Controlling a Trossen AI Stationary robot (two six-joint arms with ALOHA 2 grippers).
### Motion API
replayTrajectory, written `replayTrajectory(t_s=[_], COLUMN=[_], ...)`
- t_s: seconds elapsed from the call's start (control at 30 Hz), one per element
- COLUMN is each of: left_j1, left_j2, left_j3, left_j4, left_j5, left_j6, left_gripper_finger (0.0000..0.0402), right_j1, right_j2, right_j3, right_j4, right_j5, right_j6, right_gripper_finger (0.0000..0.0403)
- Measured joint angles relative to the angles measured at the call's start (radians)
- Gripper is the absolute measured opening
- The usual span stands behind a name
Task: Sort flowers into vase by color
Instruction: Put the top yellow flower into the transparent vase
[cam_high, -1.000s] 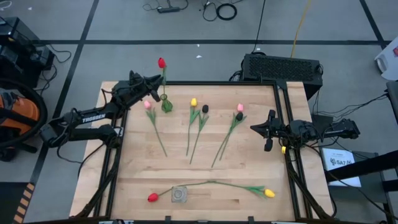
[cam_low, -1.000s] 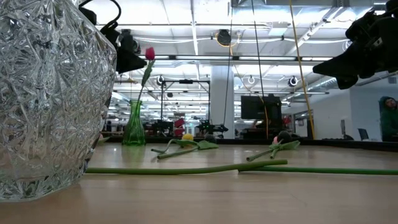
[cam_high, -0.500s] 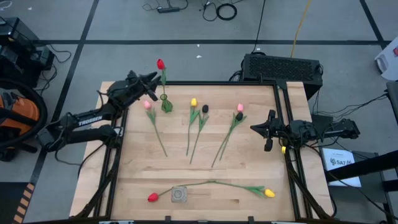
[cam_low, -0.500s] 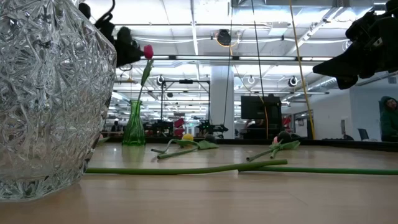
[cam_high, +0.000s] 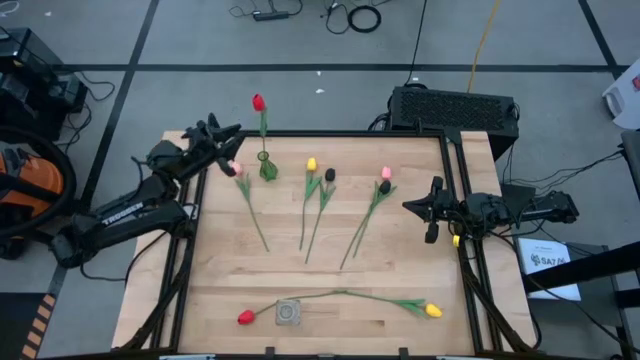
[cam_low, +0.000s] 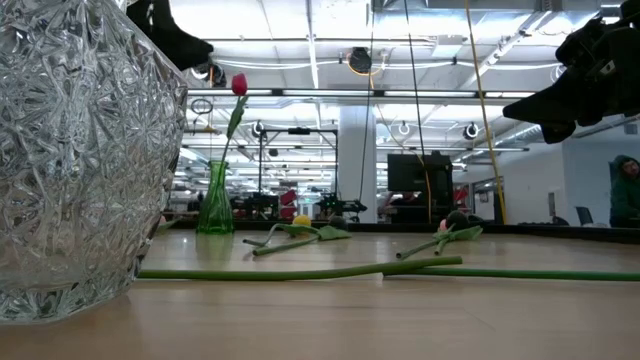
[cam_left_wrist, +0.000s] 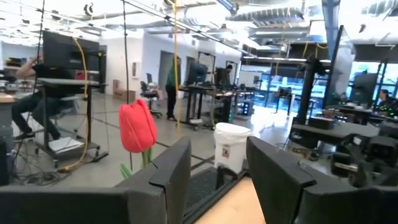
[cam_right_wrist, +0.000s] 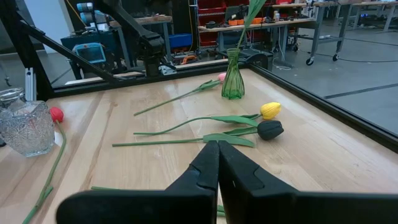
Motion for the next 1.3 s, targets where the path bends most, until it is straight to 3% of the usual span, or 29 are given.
replayTrajectory(t_s=[0.3, 1.03, 1.3], left_j1=[-0.012, -0.018, -0.198], left_j2=[-0.094, -0.098, -0.091], left_j3=[0.000, 0.000, 0.114], left_j4=[-0.151, -0.277, -0.524], left_j5=[0.000, -0.048, -0.144], left_j6=[0.060, 0.080, 0.026], left_gripper_finger=[0.0162, 0.0162, 0.0162], right_j1=[0.000, 0.000, 0.000], right_j2=[0.000, 0.000, 0.000], right_j3=[0.000, 0.000, 0.000], right_j4=[0.000, 0.000, 0.000], right_j5=[0.000, 0.000, 0.000], right_j6=[0.000, 0.000, 0.000], right_gripper_finger=[0.0000, 0.0000, 0.0000])
